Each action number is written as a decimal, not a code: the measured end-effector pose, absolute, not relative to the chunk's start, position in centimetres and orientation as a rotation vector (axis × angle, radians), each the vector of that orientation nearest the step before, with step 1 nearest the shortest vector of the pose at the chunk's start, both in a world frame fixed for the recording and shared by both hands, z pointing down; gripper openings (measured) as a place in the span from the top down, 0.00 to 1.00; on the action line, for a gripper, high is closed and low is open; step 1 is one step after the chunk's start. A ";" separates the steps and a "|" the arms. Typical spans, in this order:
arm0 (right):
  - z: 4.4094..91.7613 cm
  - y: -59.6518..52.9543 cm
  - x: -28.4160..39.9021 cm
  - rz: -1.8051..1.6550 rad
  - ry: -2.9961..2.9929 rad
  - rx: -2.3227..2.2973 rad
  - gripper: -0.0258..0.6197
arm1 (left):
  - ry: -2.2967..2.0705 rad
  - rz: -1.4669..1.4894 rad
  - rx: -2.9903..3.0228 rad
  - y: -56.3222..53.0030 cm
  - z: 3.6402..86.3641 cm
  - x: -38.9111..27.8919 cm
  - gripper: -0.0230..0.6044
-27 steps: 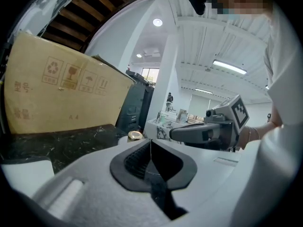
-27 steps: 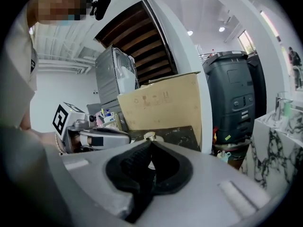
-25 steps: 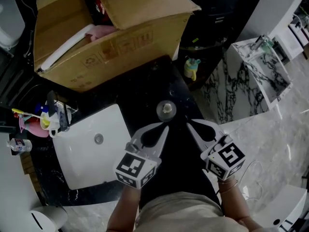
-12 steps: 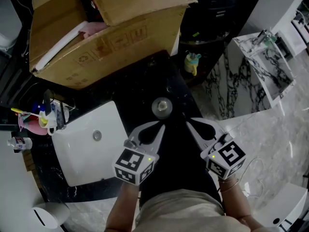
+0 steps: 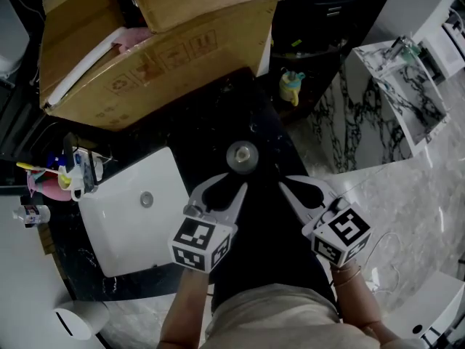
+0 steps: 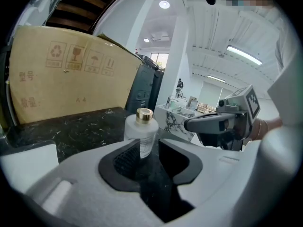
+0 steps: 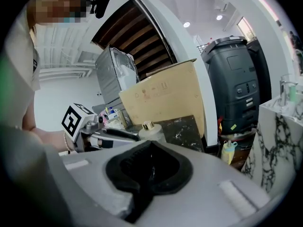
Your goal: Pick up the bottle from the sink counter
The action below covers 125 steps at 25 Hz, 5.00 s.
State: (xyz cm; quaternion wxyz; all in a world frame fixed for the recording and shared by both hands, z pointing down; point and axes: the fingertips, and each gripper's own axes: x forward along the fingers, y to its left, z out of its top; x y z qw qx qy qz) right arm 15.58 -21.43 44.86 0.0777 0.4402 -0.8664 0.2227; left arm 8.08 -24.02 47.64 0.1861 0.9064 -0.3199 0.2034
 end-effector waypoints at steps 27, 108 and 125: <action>46.2 -22.2 19.3 0.750 -2.607 1.385 0.96 | -1.056 0.585 2.523 -29.0 50.1 11.3 0.41; 35.5 -23.3 12.1 0.245 -2.829 0.995 0.96 | -1.201 0.000 2.761 -24.0 33.5 6.2 0.42; 29.8 -21.8 10.0 -0.003 -3.082 0.957 0.96 | -1.236 -0.142 2.827 -21.2 29.4 4.9 0.42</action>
